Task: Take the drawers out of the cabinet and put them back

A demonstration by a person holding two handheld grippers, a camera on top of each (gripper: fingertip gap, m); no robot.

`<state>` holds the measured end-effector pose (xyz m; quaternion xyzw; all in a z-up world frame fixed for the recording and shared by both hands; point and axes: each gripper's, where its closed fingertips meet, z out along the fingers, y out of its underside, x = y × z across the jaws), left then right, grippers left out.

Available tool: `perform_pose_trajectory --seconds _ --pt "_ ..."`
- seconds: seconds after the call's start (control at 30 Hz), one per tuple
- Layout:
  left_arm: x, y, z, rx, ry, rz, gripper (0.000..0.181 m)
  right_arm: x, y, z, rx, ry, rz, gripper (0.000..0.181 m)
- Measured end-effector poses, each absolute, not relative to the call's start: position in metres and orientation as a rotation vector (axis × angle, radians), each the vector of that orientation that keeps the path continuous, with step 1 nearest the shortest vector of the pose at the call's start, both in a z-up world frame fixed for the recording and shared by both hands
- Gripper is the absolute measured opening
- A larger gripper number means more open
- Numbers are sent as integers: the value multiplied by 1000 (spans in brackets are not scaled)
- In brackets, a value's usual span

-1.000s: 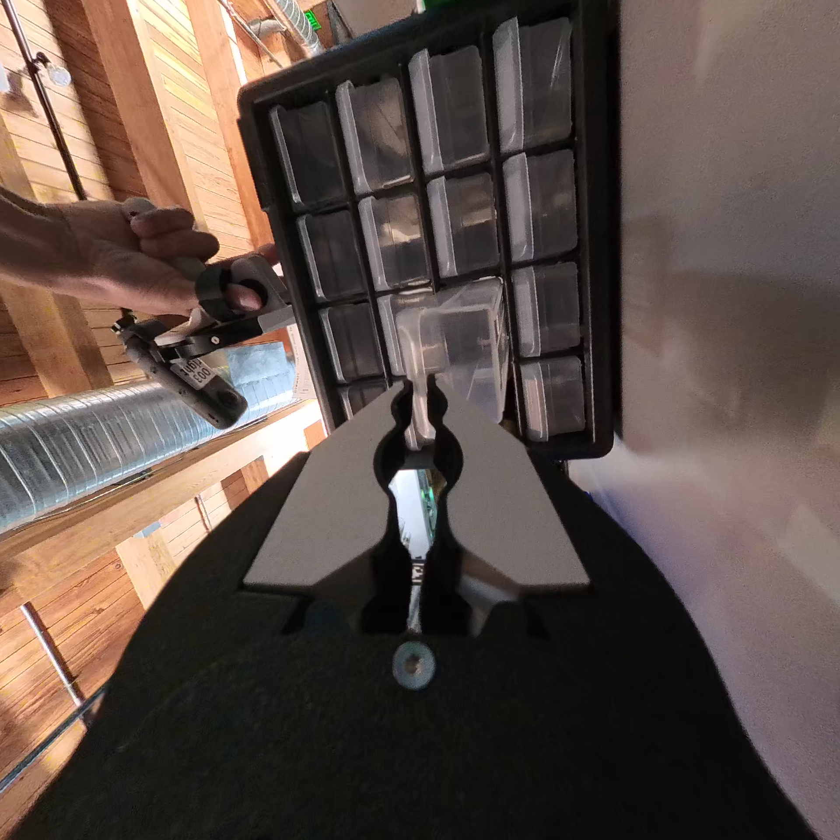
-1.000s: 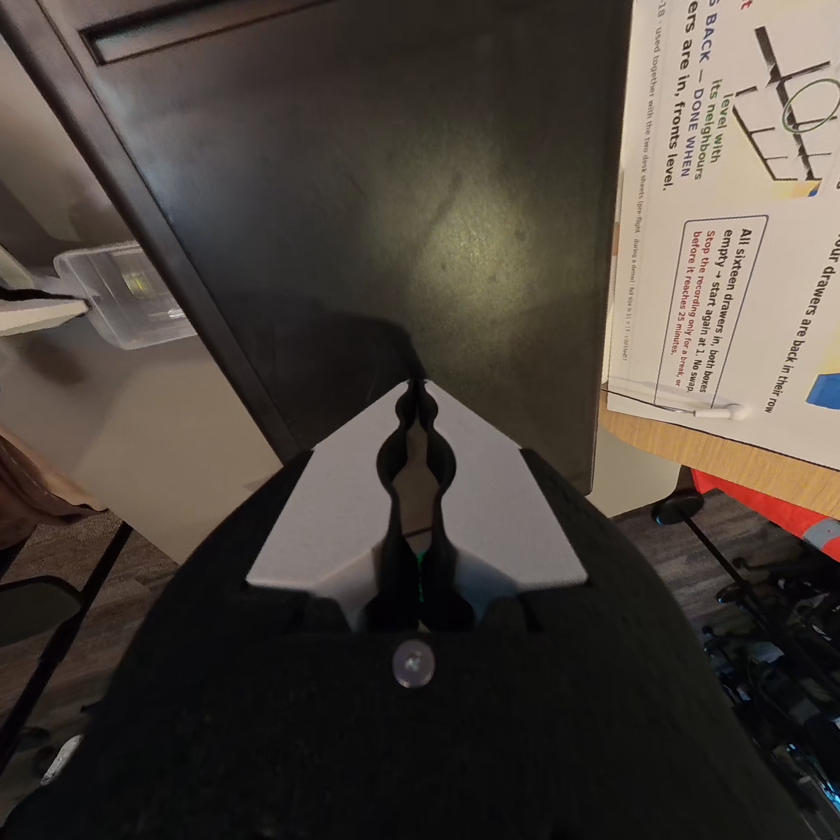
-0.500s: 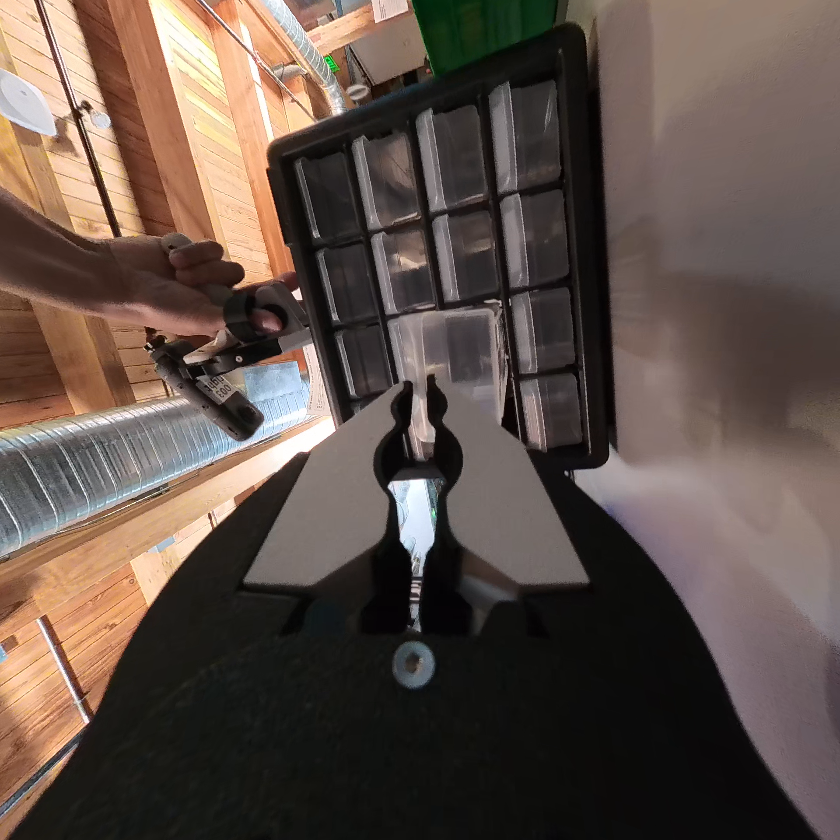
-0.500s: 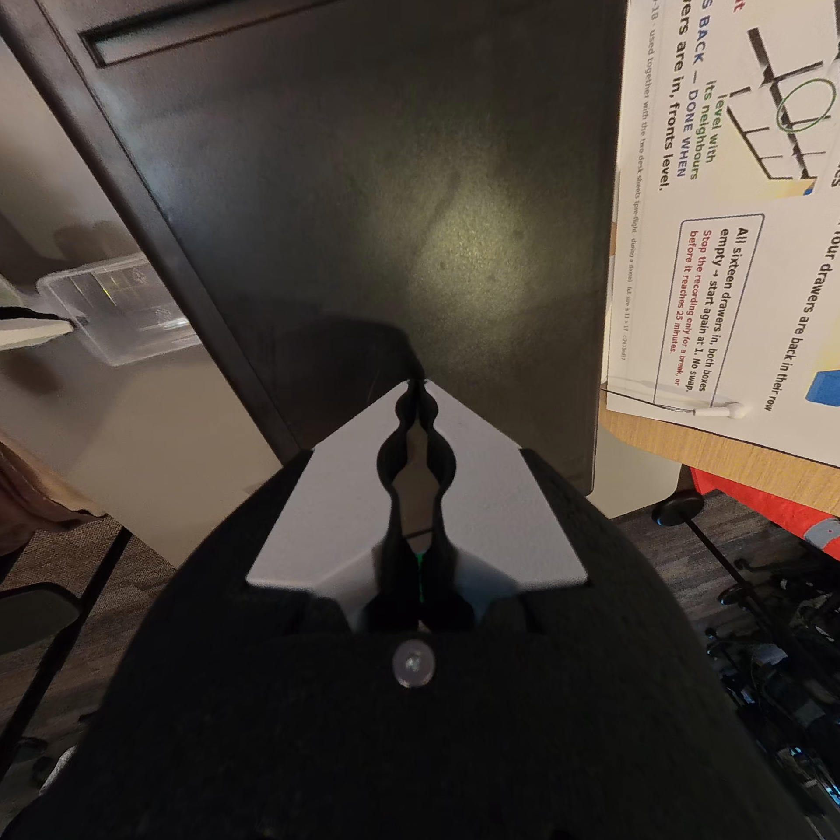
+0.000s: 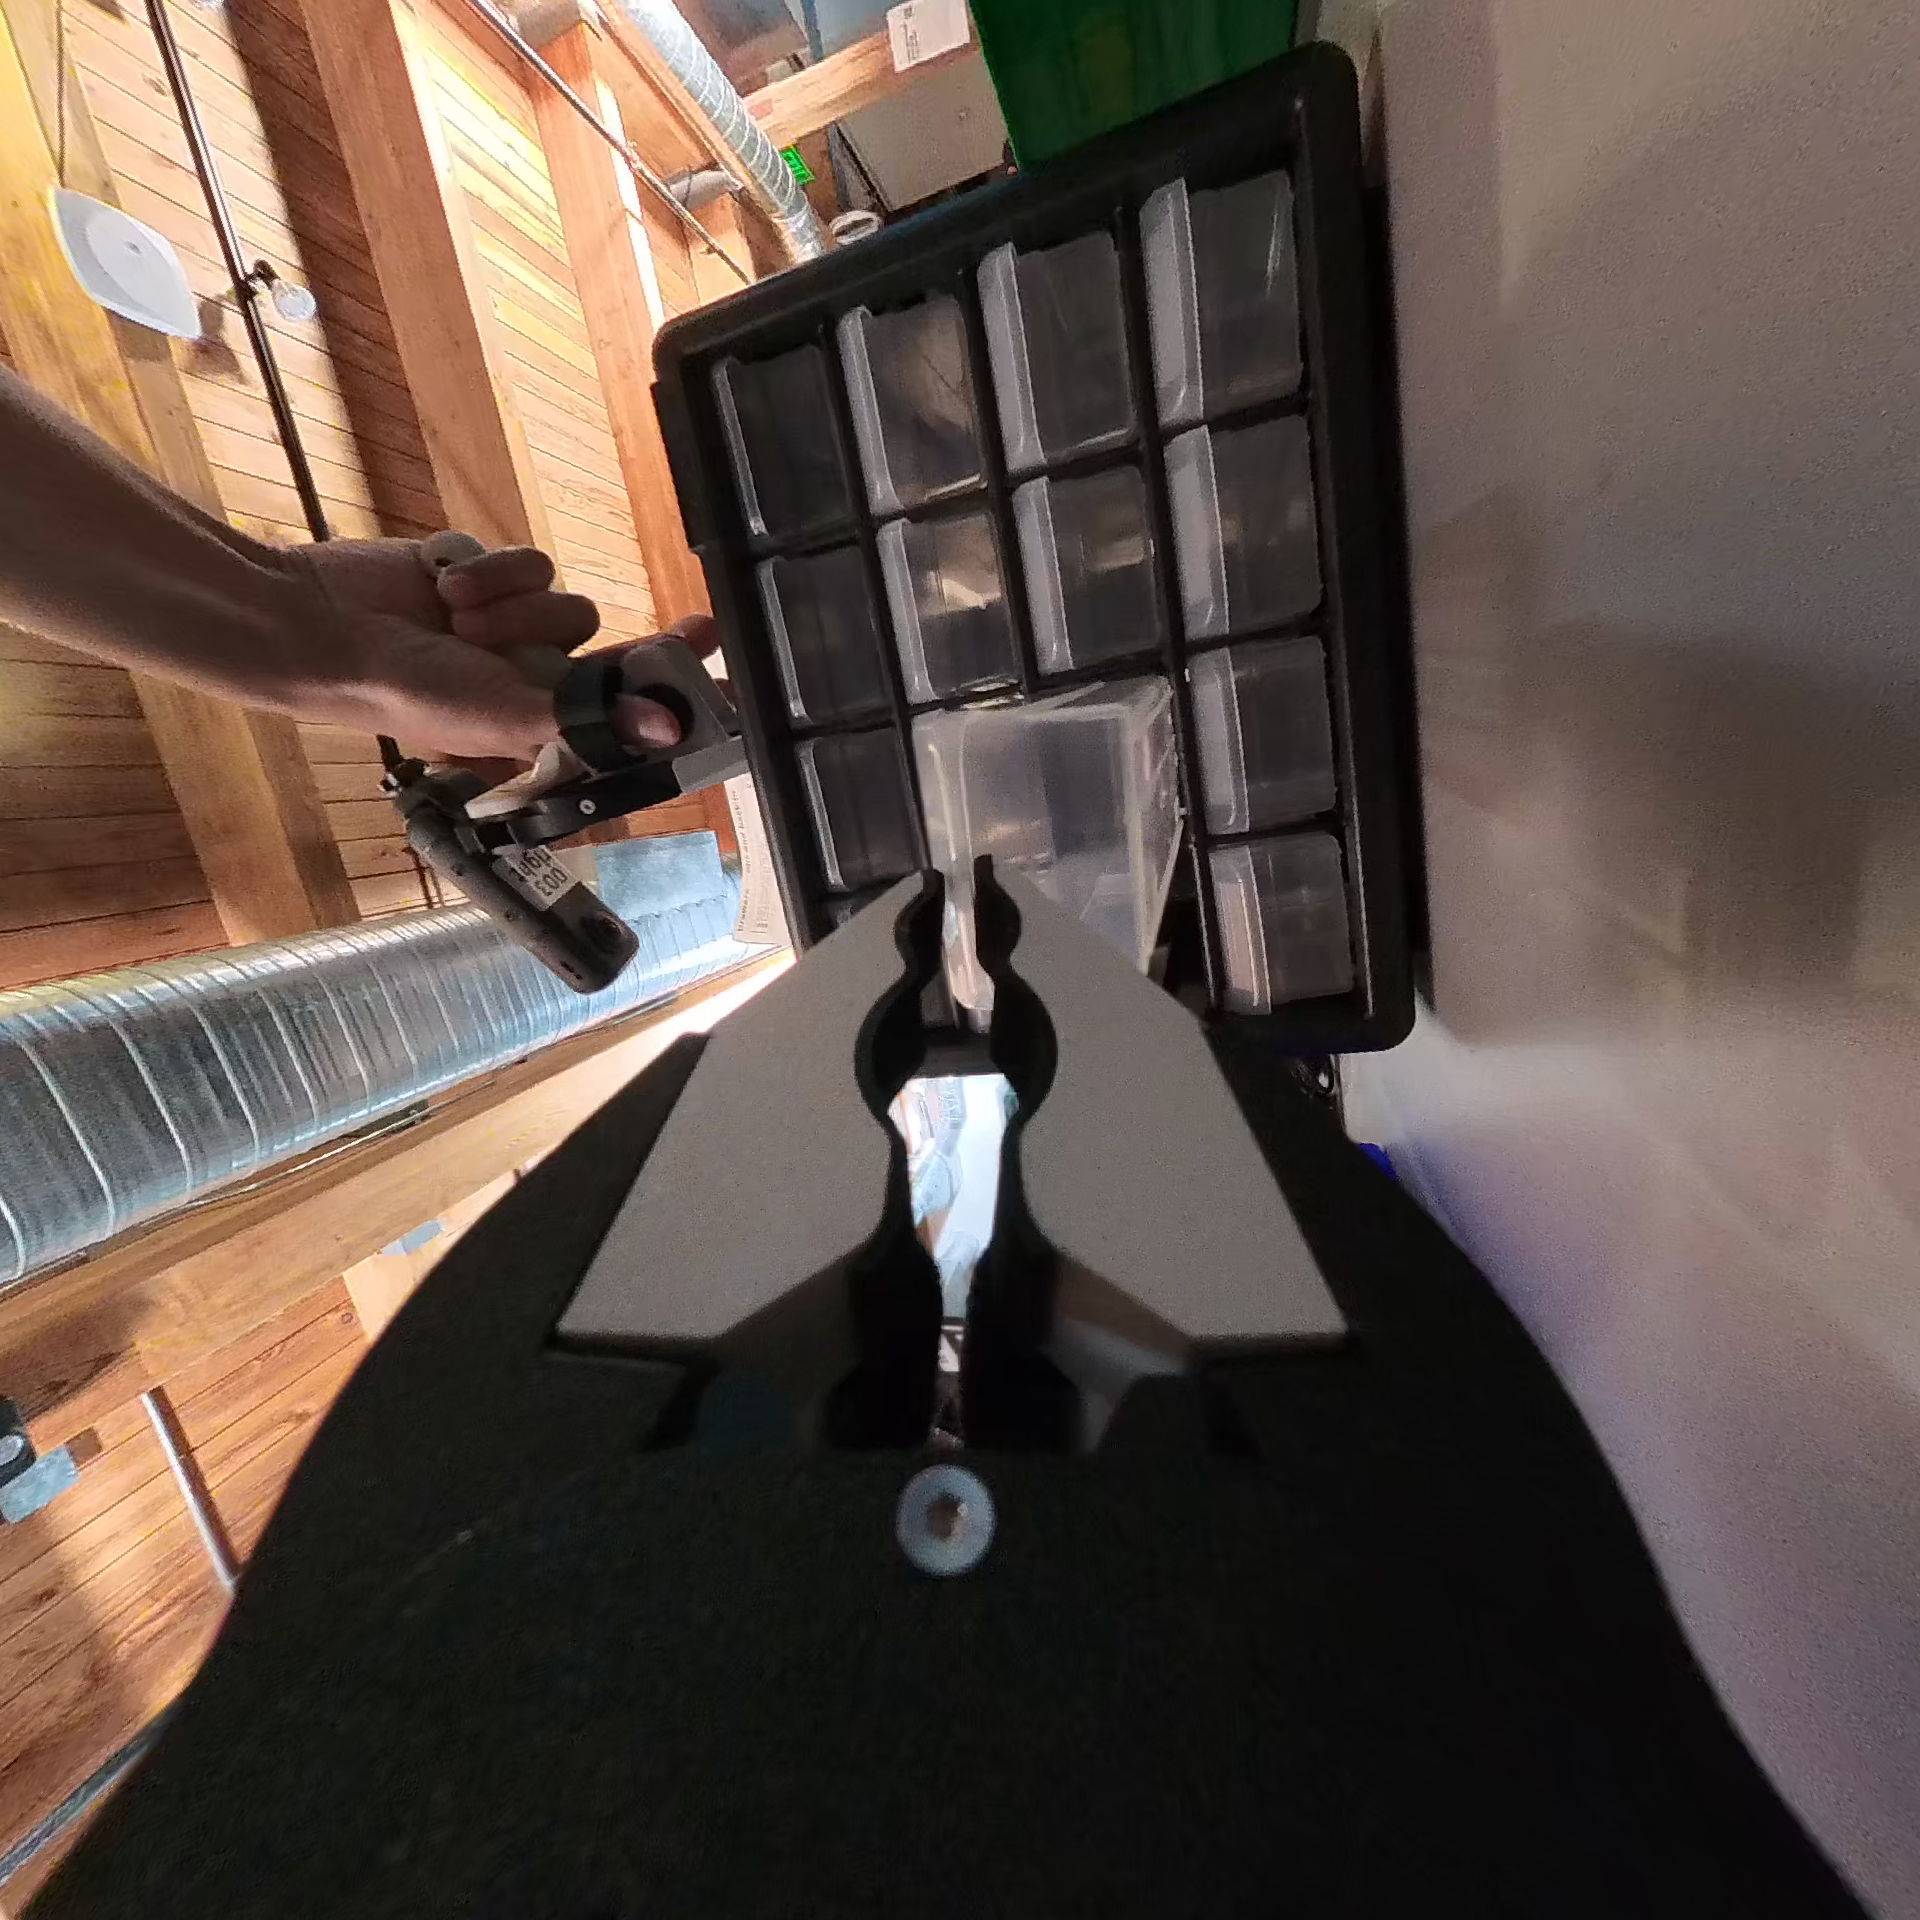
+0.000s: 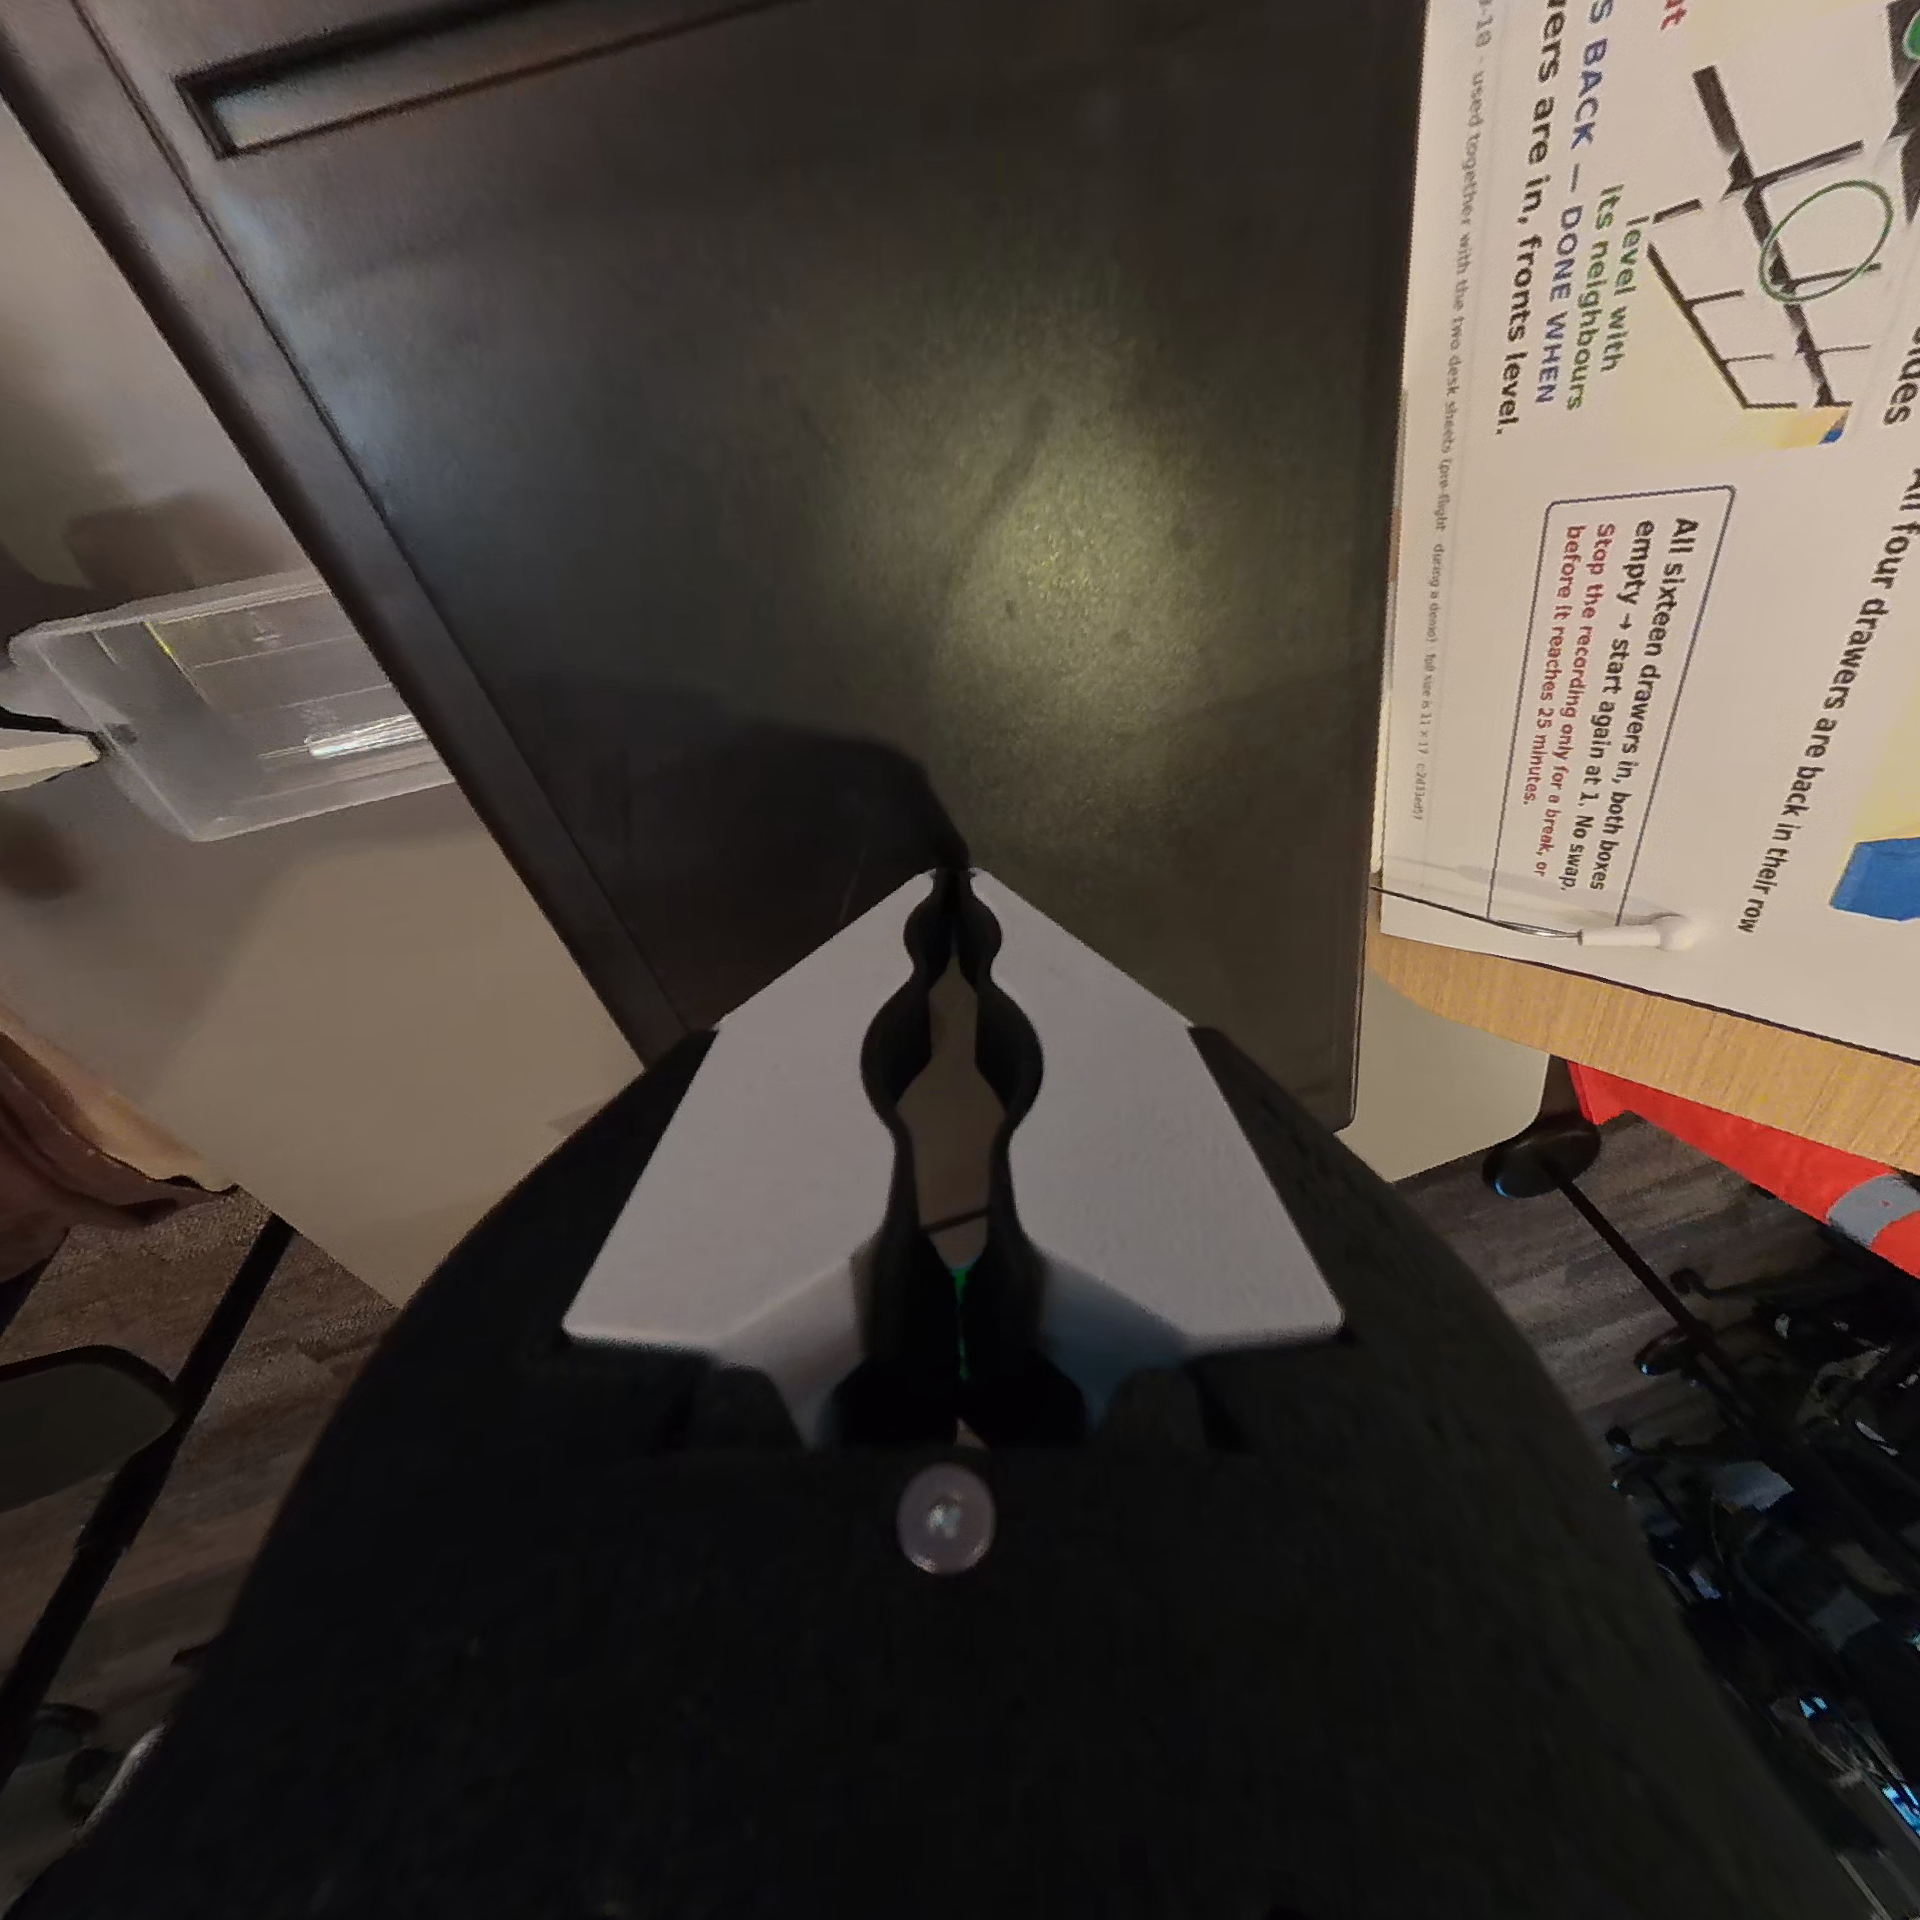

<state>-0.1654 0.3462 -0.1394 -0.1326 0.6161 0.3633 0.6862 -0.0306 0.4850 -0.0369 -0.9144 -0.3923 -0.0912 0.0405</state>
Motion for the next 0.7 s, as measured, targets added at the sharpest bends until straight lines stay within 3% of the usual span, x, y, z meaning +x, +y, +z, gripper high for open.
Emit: perform_pose_trajectory --seconds 0.37,0.7 --pt "-170 314 -88 -261 1218 587 0 -30 485 -37 -2789 -1194 -261 0" --pt "-170 281 -139 -299 1431 215 0 -30 485 -37 -2771 -1179 -266 0"
